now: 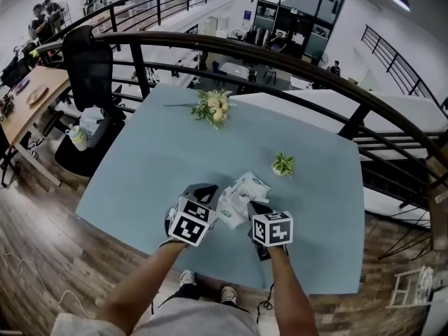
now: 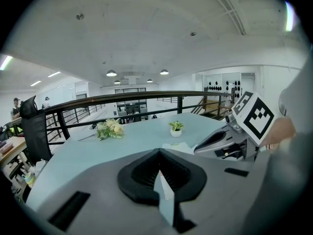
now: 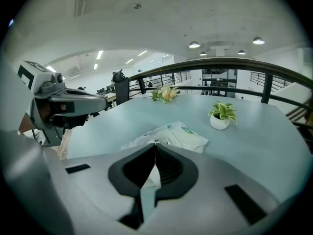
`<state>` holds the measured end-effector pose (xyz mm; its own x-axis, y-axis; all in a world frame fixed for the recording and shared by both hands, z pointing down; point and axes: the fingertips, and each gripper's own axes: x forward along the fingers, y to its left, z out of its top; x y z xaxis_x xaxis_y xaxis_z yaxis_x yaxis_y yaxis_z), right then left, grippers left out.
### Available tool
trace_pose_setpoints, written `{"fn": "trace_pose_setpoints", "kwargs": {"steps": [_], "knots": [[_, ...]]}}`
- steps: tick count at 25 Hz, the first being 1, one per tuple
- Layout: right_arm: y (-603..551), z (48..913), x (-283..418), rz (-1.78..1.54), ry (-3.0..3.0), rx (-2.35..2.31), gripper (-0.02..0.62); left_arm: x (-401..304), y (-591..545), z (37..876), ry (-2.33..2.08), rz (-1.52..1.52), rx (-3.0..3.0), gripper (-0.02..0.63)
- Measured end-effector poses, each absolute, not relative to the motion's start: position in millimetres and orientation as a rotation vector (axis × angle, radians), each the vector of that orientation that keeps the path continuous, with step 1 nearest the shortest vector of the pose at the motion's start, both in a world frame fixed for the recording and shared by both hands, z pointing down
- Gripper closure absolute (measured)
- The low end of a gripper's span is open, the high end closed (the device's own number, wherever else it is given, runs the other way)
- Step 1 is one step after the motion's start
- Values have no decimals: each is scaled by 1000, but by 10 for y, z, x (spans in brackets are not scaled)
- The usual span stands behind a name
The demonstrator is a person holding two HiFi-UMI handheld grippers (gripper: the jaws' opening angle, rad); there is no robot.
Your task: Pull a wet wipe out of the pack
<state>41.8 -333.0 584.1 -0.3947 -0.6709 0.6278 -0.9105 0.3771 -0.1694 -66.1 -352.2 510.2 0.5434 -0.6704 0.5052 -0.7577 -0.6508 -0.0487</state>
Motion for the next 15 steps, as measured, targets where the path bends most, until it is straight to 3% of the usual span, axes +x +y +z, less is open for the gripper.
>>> {"fn": "trace_pose_setpoints", "kwargs": {"steps": [15], "knots": [[-3364, 5456, 417, 628, -2249, 1398, 590, -633, -3483, 4910, -1246, 687, 2615, 612]]}}
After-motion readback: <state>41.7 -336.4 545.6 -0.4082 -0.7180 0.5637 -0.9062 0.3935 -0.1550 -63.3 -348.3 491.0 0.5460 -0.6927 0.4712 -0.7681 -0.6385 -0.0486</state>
